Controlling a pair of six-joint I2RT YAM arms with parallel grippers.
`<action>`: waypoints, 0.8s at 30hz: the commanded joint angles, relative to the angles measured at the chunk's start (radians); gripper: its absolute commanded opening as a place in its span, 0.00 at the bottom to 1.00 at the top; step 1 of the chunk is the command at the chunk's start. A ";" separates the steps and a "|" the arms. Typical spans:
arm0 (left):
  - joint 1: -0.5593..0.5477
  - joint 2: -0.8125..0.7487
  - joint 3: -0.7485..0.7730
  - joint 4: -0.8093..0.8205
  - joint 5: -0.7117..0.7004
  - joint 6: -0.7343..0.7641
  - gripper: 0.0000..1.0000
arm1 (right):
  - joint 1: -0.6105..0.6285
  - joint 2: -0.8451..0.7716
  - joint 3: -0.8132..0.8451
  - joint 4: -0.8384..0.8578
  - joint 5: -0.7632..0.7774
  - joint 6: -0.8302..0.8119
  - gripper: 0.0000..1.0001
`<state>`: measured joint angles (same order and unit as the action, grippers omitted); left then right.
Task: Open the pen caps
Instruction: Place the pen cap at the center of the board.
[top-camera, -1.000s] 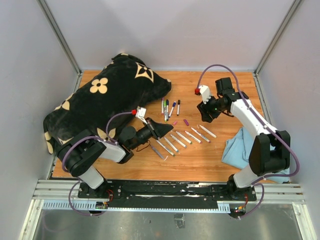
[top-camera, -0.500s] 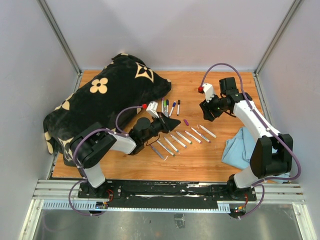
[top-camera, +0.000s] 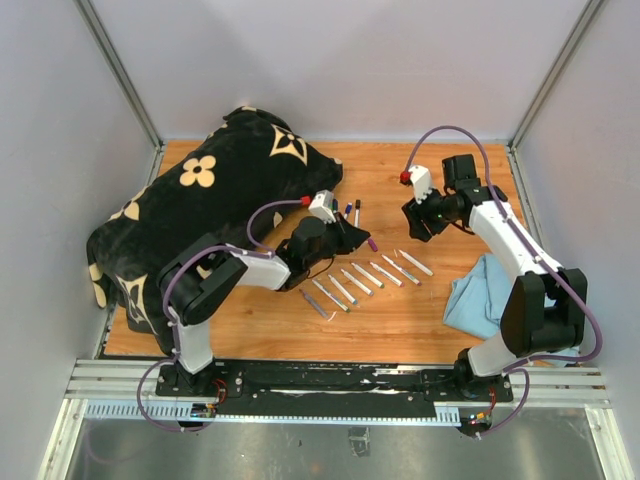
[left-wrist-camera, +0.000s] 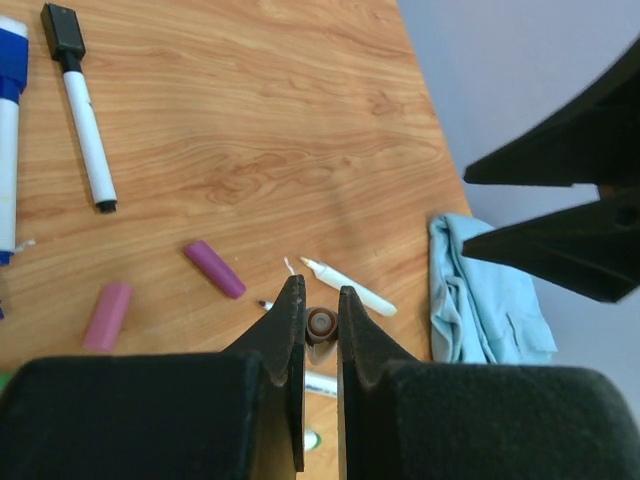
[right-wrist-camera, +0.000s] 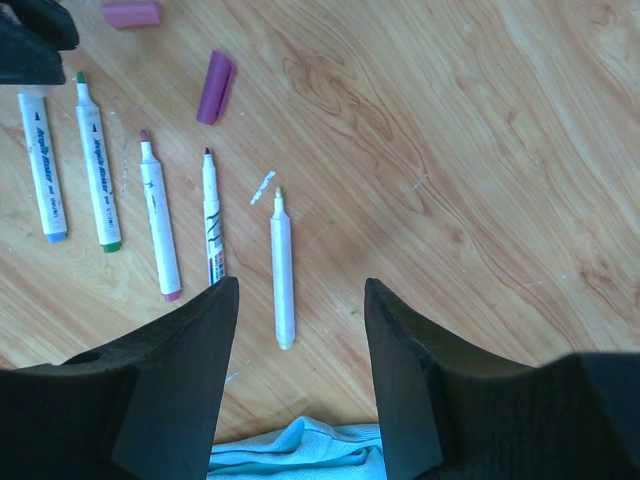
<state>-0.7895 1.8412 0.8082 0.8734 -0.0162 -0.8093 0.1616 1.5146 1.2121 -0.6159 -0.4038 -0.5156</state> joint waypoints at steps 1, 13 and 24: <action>-0.010 0.057 0.124 -0.176 -0.068 0.023 0.00 | -0.036 -0.030 -0.015 0.017 -0.007 0.023 0.55; -0.033 0.269 0.487 -0.538 -0.181 -0.011 0.00 | -0.043 -0.032 -0.019 0.023 -0.009 0.029 0.55; -0.067 0.423 0.742 -0.768 -0.238 -0.042 0.00 | -0.059 -0.052 -0.031 0.045 -0.008 0.042 0.55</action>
<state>-0.8371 2.2333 1.4864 0.2024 -0.2108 -0.8421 0.1265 1.4918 1.1946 -0.5861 -0.4034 -0.4919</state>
